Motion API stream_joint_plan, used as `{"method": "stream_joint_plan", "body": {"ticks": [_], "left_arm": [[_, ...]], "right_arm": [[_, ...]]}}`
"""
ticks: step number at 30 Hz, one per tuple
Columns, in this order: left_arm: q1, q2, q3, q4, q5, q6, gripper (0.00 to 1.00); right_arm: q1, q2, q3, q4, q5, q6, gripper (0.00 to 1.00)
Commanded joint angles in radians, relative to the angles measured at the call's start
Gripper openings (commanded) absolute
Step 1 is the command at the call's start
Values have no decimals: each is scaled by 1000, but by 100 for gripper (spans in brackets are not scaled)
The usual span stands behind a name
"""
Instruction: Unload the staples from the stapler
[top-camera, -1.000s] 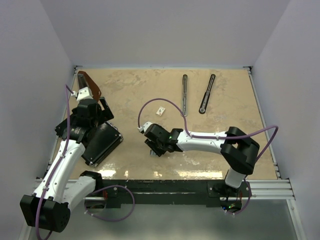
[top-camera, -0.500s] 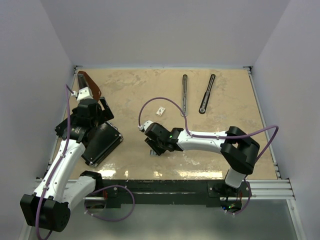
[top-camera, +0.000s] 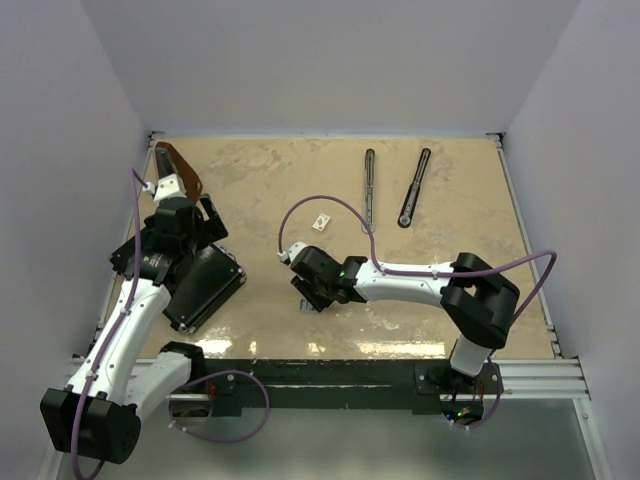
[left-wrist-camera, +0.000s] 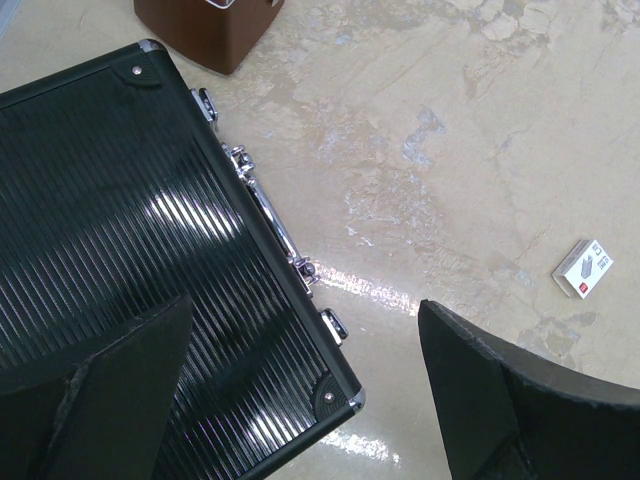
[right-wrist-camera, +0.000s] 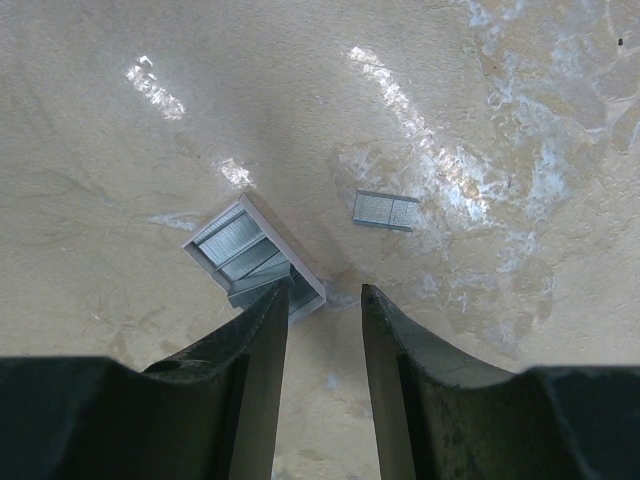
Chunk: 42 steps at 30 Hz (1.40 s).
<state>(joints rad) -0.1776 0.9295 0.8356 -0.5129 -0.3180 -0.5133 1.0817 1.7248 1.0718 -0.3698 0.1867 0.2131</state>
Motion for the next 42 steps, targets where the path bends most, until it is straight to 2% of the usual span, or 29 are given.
{"method": "stream_joint_plan", "body": {"ticks": [1,18,42], "left_arm": [[6,-1,0,42,2,1,100],[6,0,0,42,2,1,100],[6,2,0,43,4,1,100]], "right_arm": [[-5,-14,-7,29,-7,19,39],[-8,-34,-33,32,3,25,39],[-8,-4,54,45,-23,32,39]]}}
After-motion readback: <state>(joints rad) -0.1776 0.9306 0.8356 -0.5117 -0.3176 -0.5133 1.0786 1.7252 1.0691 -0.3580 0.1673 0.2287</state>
